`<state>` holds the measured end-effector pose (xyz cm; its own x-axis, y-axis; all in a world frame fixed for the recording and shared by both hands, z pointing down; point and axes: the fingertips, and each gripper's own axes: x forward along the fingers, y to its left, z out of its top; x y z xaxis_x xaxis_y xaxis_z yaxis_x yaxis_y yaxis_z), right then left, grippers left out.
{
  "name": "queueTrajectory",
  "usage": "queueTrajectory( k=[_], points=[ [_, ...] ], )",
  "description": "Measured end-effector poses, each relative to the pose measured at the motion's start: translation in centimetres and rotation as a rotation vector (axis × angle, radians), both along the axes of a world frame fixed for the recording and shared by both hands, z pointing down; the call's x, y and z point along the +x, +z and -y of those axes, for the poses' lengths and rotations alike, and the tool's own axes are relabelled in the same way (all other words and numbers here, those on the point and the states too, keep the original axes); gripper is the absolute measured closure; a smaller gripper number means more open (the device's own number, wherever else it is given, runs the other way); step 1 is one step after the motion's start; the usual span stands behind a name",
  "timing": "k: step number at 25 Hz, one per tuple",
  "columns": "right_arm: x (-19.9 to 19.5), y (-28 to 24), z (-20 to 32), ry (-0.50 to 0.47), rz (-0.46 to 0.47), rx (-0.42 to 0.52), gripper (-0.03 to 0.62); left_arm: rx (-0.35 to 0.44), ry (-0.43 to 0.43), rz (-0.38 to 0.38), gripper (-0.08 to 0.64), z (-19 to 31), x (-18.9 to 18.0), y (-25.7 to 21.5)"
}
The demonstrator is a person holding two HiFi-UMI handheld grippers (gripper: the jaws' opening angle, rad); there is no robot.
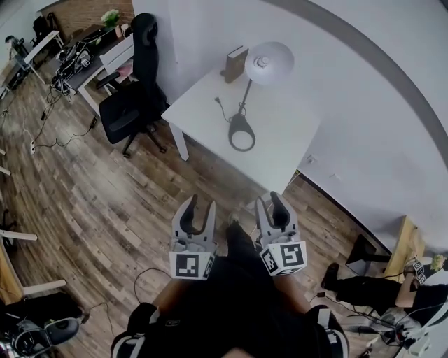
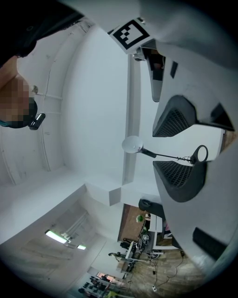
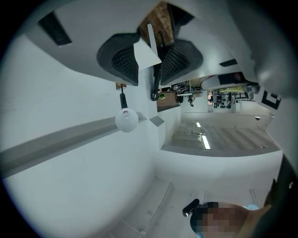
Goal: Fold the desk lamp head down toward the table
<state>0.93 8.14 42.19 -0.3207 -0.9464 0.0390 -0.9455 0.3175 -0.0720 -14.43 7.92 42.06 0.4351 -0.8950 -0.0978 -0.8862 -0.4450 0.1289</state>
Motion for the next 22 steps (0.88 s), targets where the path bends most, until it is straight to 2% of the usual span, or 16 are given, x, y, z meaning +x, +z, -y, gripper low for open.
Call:
queueTrajectory(
  k=[4,8,11,22],
  points=[
    [0.6,-0.2,2.4,-0.010,0.011,0.009,0.443,0.005,-0.014,-0.014,0.396,2.4,0.6,-0.5],
    [1.5,-0.1,5.3,-0.022,0.022,0.009,0.443,0.000,-0.017,0.015,0.396,5.1,1.7,-0.5],
    [2.8,-0.4,7.8,-0.030,0.027,0.010,0.443,0.001,-0.020,0.003,0.394,7.4,3.3,-1.2],
    [7.7,-1.8,17.0,-0.073,0.055,0.017,0.440,0.023,-0.050,0.040,0.393,16.3,8.8,-3.0]
  ],
)
